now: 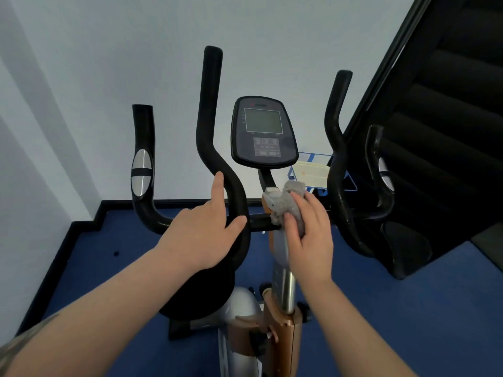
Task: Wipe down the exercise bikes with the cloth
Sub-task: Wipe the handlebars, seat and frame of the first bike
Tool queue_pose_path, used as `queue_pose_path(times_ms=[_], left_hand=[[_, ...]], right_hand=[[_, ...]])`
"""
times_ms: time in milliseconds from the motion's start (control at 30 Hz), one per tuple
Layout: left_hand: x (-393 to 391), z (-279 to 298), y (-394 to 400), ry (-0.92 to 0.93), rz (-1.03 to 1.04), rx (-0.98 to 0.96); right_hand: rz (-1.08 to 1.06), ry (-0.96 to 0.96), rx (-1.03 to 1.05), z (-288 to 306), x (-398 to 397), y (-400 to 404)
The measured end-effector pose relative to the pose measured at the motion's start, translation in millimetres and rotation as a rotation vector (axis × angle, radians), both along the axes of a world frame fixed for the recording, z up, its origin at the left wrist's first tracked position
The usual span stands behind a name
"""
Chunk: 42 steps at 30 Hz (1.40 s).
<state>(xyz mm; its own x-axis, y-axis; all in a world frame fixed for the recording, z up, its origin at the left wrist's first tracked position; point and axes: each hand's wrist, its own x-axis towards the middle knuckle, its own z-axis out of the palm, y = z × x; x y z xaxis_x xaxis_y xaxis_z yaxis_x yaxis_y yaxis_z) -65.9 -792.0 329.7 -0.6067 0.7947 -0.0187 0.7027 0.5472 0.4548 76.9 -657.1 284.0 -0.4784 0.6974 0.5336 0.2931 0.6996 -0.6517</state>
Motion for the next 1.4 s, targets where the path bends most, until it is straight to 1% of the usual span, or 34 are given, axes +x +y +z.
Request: queue_pose_path(times_ms=[67,100,167,233,333,433,500,533,633,667,733,800,833,867,933,1000,1033,1067,1167,1200,1233,1333,1367,1400], left_hand=[[0.5,-0.4,-0.3,0.008,-0.001,0.002],[0.6,-0.3,-0.7,0.013,-0.002,0.001],[0.9,-1.5,-1.2,0.014,0.000,0.003],[0.3,-3.3,-0.1,0.028,0.001,0.015],[-1.5,-1.9,1.5,0.009,-0.008,0.003],[0.0,0.1,-0.5,-0.001,-0.004,0.000],[1.0,0.0,-0.3,0.009,0.001,0.007],[0.0,-0.9,0.1,0.008,0.002,0.009],[-2.5,-1.7,0.8,-0.004,-0.003,0.010],[-2.5,-1.8,0.3,-0.006,-0.003,0.020],[-1.2,-1.8,-2.0,-0.014,-0.006,0.029],[-0.4,-1.9,-3.3,-0.023,-0.007,0.024],[-0.6,-1.9,-3.3,-0.025,-0.006,0.024],[-0.9,-2.4,-2.8,-0.023,-0.006,0.027],[-1.8,-2.9,-1.4,-0.009,-0.010,0.033],[-2.7,-1.7,-1.5,-0.013,-0.017,0.032],[-3.1,-1.2,-2.0,-0.018,-0.021,0.032],[-3.5,-0.9,-2.6,-0.024,-0.025,0.032],[-3.6,-2.0,-3.0,-0.028,-0.035,0.037],[-3.9,-2.5,-2.4,-0.025,-0.034,0.037],[-4.1,-3.0,-2.0,-0.026,-0.030,0.035],[-4.9,-2.3,-1.3,-0.026,-0.023,0.031],[-4.5,-1.4,-1.4,-0.027,-0.023,0.034],[-4.2,-0.6,-1.5,-0.027,-0.021,0.038]], right_hand=[[-0.030,0.097,-0.024,-19.0,8.9,-24.3],[-0.033,0.114,-0.026,-28.3,14.9,-38.6],[-0.016,0.078,-0.008,-34.7,23.5,-45.4],[0.036,-0.028,-0.032,-10.6,15.6,-20.5],[0.108,-0.272,-0.067,28.0,-2.8,10.9],[0.010,-0.404,0.034,31.4,-6.2,2.7],[0.017,-0.514,0.085,36.0,-8.3,3.1],[0.057,-0.579,0.067,42.5,-14.8,11.3],[0.118,-0.742,-0.112,63.3,-45.4,30.5],[0.100,-0.796,-0.096,63.4,-52.7,30.0],[0.043,-0.877,0.031,60.5,-55.9,22.0],[0.021,-0.869,0.151,56.5,-44.1,12.6],[0.034,-0.869,0.165,57.9,-39.1,11.4],[0.044,-0.894,0.143,60.9,-39.0,15.3],[0.067,-0.961,0.021,69.2,-49.2,27.2],[0.089,-0.962,-0.106,70.4,-58.2,35.4],[0.091,-0.964,-0.108,69.5,-59.0,34.9],[0.083,-0.973,-0.064,66.8,-56.6,32.1],[0.010,-1.013,0.200,52.9,-38.3,16.7],[-0.003,-1.013,0.201,51.7,-37.3,17.2],[-0.004,-1.014,0.147,53.9,-41.8,21.5],[0.072,-1.005,-0.113,66.0,-62.3,40.0],[0.091,-1.005,-0.134,67.3,-64.6,40.3],[0.094,-1.012,-0.103,66.4,-63.7,36.7]])
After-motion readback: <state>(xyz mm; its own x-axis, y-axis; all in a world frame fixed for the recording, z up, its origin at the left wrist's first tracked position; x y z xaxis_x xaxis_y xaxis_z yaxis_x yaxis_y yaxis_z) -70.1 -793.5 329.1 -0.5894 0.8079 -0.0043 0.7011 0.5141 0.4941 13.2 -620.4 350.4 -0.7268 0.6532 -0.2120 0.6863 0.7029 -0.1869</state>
